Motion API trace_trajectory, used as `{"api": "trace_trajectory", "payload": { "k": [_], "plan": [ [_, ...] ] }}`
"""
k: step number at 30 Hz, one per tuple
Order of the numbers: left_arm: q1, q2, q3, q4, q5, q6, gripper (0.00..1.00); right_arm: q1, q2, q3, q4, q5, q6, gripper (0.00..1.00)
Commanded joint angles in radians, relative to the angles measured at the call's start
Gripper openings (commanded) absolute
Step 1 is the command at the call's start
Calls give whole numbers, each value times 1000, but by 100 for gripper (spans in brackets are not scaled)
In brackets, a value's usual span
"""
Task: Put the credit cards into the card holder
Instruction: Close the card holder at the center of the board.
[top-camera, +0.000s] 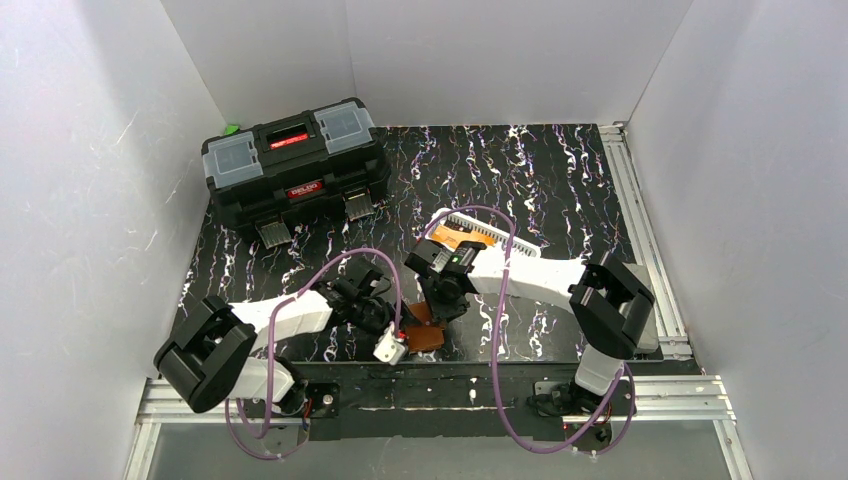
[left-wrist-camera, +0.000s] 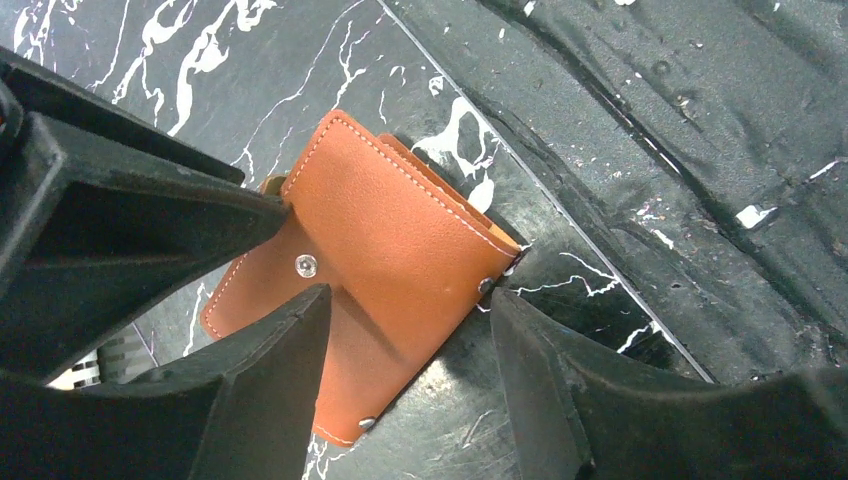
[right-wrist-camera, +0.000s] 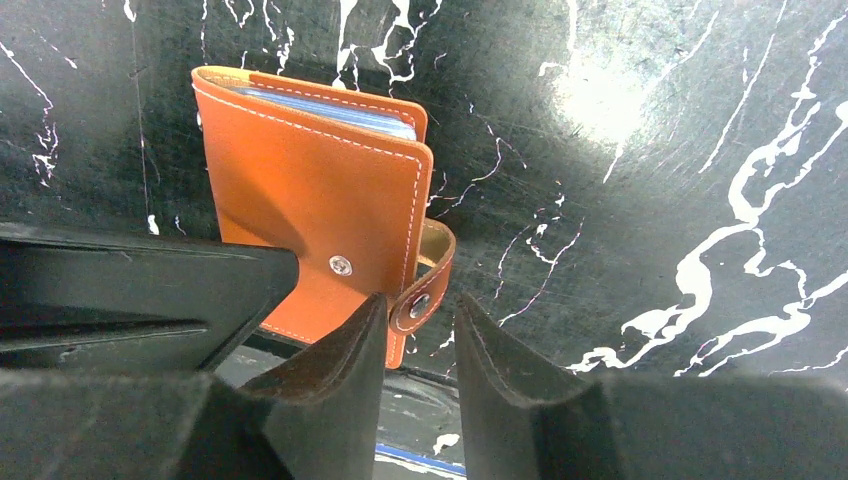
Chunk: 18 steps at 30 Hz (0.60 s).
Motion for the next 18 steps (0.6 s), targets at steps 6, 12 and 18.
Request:
{"api": "trace_trajectory", "payload": {
  "k": [6,12,18],
  "plan": [
    [-33,30,26,-107,-48,20,50,2,-4,40,-6,10,-5,28],
    [-46,35,34,-125,-66,28,45,1,-3,41,-11,15,2,11],
    [-55,39,36,-143,-72,31,46,-1,-14,33,-13,28,14,1]
  ]
}}
